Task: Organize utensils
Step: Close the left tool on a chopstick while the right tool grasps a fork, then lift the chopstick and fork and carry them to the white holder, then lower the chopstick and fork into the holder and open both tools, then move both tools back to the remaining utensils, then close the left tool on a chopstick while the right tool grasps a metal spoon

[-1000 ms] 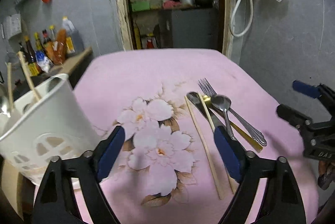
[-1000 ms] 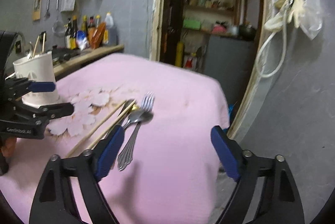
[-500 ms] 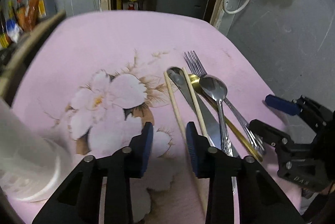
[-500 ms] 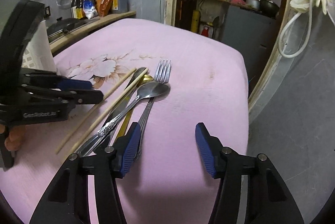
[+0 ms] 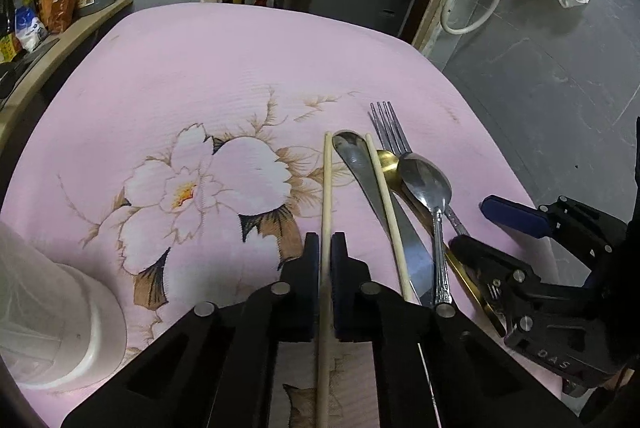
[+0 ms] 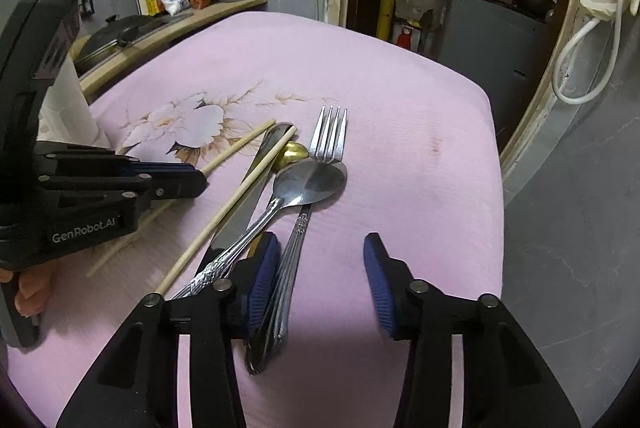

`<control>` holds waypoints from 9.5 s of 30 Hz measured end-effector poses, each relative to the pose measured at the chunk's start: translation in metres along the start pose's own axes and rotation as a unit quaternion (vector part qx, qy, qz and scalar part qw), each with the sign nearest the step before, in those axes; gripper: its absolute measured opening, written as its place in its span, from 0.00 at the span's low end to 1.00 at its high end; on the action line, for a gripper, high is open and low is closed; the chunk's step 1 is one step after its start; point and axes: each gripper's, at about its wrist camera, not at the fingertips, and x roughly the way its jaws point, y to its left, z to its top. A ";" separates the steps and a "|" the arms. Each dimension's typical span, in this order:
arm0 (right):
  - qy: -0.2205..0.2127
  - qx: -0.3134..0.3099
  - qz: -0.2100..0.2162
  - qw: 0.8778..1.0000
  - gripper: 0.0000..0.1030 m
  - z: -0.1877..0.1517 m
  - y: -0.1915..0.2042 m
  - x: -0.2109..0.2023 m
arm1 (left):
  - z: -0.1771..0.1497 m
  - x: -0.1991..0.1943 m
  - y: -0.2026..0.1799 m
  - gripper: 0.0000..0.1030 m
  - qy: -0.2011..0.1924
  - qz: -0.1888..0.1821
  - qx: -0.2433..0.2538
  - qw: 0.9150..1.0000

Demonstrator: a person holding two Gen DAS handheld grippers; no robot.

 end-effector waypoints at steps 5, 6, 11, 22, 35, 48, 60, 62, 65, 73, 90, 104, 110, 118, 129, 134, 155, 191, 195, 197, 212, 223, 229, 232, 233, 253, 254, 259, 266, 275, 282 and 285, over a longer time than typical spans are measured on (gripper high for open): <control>0.001 0.015 -0.015 1.000 0.10 0.001 -0.006 0.001 | -0.010 -0.010 0.004 0.03 -0.007 0.003 -0.010 1.000; 0.001 0.029 -0.016 0.999 0.08 0.001 -0.012 0.001 | -0.011 -0.011 0.004 0.03 -0.008 0.002 -0.014 1.000; -0.007 0.064 -0.025 0.998 0.08 -0.003 -0.028 -0.004 | -0.015 -0.021 0.012 0.03 -0.011 -0.003 -0.040 0.999; -0.021 0.096 -0.044 0.994 0.10 -0.018 -0.034 -0.019 | -0.018 -0.035 0.018 0.03 -0.001 -0.014 -0.062 0.998; -0.008 0.098 -0.001 0.995 0.28 0.024 -0.045 0.009 | -0.006 -0.031 0.021 0.03 0.011 -0.017 -0.035 0.999; 0.033 0.058 -0.008 0.998 0.35 0.054 -0.046 0.049 | -0.002 -0.028 0.023 0.04 0.014 -0.019 -0.017 1.000; 0.043 0.049 0.008 0.998 0.22 0.060 -0.049 0.056 | 0.000 -0.025 0.021 0.05 0.016 -0.023 -0.014 1.000; 0.039 0.057 0.012 0.998 0.22 0.058 -0.050 0.052 | -0.002 -0.026 0.020 0.04 0.012 -0.023 -0.013 1.000; 0.023 0.069 0.013 0.997 0.21 0.054 -0.049 0.042 | -0.002 -0.027 0.021 0.02 0.008 -0.027 -0.015 0.999; -0.094 0.066 0.011 0.993 0.21 0.032 -0.024 -0.019 | -0.008 -0.059 0.013 0.02 -0.072 -0.047 -0.009 0.996; -0.299 0.061 -0.020 0.952 0.21 0.010 0.043 -0.091 | -0.030 -0.131 0.006 0.02 -0.301 0.003 -0.018 0.953; -0.364 0.058 0.000 0.930 0.18 0.022 0.066 -0.115 | -0.034 -0.169 0.033 0.02 -0.361 0.001 -0.059 0.931; -0.361 0.061 0.006 0.931 0.18 0.022 0.063 -0.117 | -0.035 -0.181 0.040 0.02 -0.374 -0.002 -0.066 0.925; -0.366 0.030 0.020 0.930 0.18 0.048 0.073 -0.132 | -0.028 -0.230 0.072 0.02 -0.415 0.027 -0.079 0.906; -0.418 -0.031 0.064 0.906 0.18 0.096 0.125 -0.167 | -0.030 -0.289 0.164 0.02 -0.462 0.082 -0.151 0.870; -0.431 -0.060 0.088 0.896 0.18 0.113 0.156 -0.171 | -0.039 -0.279 0.186 0.02 -0.465 0.099 -0.171 0.863; -0.319 -0.045 0.144 0.936 0.25 0.098 0.172 -0.073 | -0.072 -0.222 0.179 0.03 -0.448 0.141 -0.115 0.875; -0.381 -0.015 -0.108 0.918 1.00 0.008 0.070 -0.135 | -0.078 -0.210 0.022 0.90 -0.407 0.174 0.029 0.896; -0.365 -0.005 -0.120 0.923 1.00 -0.009 0.048 -0.133 | -0.077 -0.192 0.006 0.91 -0.383 0.165 0.046 0.908; -0.348 0.007 -0.121 0.930 1.00 -0.017 0.034 -0.129 | -0.075 -0.181 -0.001 0.90 -0.366 0.160 0.054 0.915; -0.202 0.037 -0.126 0.970 1.00 -0.041 -0.010 -0.083 | -0.062 -0.100 -0.038 0.90 -0.202 0.145 0.119 0.961; -0.127 0.063 -0.074 0.987 1.00 -0.045 -0.027 -0.060 | -0.033 -0.038 -0.034 0.89 -0.064 0.097 0.122 0.986; -0.098 0.067 -0.058 0.991 1.00 -0.041 -0.036 -0.049 | -0.019 -0.018 -0.022 0.71 -0.021 0.052 0.079 0.995; -0.095 0.071 -0.033 0.992 1.00 -0.035 -0.040 -0.047 | -0.012 -0.010 -0.016 0.61 -0.005 0.025 0.053 0.998; -0.094 0.072 -0.029 0.993 1.00 -0.033 -0.040 -0.046 | -0.011 -0.010 -0.015 0.57 -0.001 0.017 0.045 0.999; -0.059 0.073 0.009 0.996 0.65 -0.007 -0.033 -0.026 | -0.005 -0.003 0.003 0.04 -0.008 -0.037 -0.023 0.999; -0.056 0.072 0.015 0.996 0.64 -0.004 -0.032 -0.024 | -0.005 -0.005 0.003 0.04 -0.009 -0.037 -0.026 0.999; -0.030 0.068 0.031 0.997 0.60 0.009 -0.022 -0.010 | -0.008 -0.013 0.009 0.03 -0.008 -0.024 -0.049 0.998; 0.001 0.090 0.054 0.994 0.58 0.018 -0.018 0.009 | -0.011 -0.025 0.019 0.03 -0.010 -0.017 -0.074 0.997; 0.013 0.104 0.073 0.992 0.31 0.020 -0.023 0.015 | -0.015 -0.030 0.018 0.03 -0.009 -0.021 -0.076 0.997; 0.014 0.093 0.064 0.994 0.18 0.012 -0.031 0.008 | -0.015 -0.029 0.018 0.03 -0.008 -0.021 -0.076 0.997; 0.016 0.089 0.059 0.994 0.18 0.011 -0.035 0.007 | -0.013 -0.027 0.017 0.03 -0.008 -0.021 -0.077 0.997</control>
